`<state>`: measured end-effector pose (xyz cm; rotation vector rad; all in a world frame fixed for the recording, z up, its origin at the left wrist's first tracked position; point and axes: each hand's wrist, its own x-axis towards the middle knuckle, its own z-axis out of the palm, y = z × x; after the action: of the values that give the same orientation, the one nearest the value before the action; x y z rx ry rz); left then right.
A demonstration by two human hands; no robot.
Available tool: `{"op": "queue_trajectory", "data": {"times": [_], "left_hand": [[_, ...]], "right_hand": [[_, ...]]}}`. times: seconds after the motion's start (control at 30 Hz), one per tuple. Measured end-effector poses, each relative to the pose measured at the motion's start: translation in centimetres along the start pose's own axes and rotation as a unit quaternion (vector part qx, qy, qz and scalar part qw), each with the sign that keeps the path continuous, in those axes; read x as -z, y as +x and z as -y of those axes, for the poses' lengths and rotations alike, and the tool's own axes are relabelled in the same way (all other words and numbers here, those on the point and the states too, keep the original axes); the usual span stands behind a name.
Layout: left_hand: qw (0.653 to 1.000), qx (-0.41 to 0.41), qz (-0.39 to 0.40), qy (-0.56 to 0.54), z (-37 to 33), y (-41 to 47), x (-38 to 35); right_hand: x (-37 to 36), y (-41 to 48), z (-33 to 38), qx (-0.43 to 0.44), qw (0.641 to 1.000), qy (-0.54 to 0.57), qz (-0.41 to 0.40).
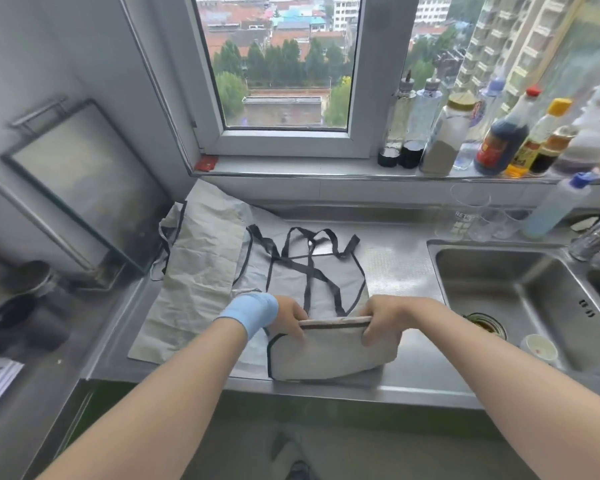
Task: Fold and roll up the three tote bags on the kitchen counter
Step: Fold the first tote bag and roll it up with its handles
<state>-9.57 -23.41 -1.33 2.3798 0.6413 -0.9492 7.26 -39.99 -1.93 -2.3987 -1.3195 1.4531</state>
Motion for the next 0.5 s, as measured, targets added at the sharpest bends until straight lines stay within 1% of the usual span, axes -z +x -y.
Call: {"op": "queue_trajectory", "data": {"times": [0.03, 0.1, 0.17, 0.23, 0.27, 0.33, 0.43, 0.5], "left_hand": [[1.0, 0.001, -0.006, -0.002, 0.7, 0.6, 0.7], [0.999, 0.006, -0.05, -0.006, 2.1, 1.7, 1.7], [0.991, 0.015, -0.131, -0.038, 3.6, 3.2, 2.8], [0.974, 0.023, -0.206, -0.095, 4.8, 4.8, 3.7], [0.965, 0.025, -0.234, -0.114, 5.2, 5.6, 4.1], [0.958, 0.026, -0.258, -0.122, 6.0, 7.6, 4.8], [0.96, 0.036, -0.253, -0.115, 7.0, 10.8, 5.3], [0.961, 0.028, -0.262, -0.087, 7.9, 13.4, 5.8]], "right_hand": [[0.6, 0.6, -0.1, 0.009, 0.999, 0.029, -0.026], [1.4, 1.8, -0.3, 0.022, 0.989, 0.092, -0.111], [2.3, 3.6, -0.6, 0.03, 0.968, 0.126, -0.216], [2.9, 5.6, -0.6, 0.035, 0.948, 0.145, -0.282], [3.2, 6.6, -0.7, 0.036, 0.941, 0.162, -0.295], [3.8, 8.7, -0.7, 0.032, 0.933, 0.185, -0.308], [4.3, 12.3, -1.0, 0.02, 0.929, 0.19, -0.317], [4.7, 15.2, -1.4, 0.005, 0.924, 0.198, -0.327]]}}
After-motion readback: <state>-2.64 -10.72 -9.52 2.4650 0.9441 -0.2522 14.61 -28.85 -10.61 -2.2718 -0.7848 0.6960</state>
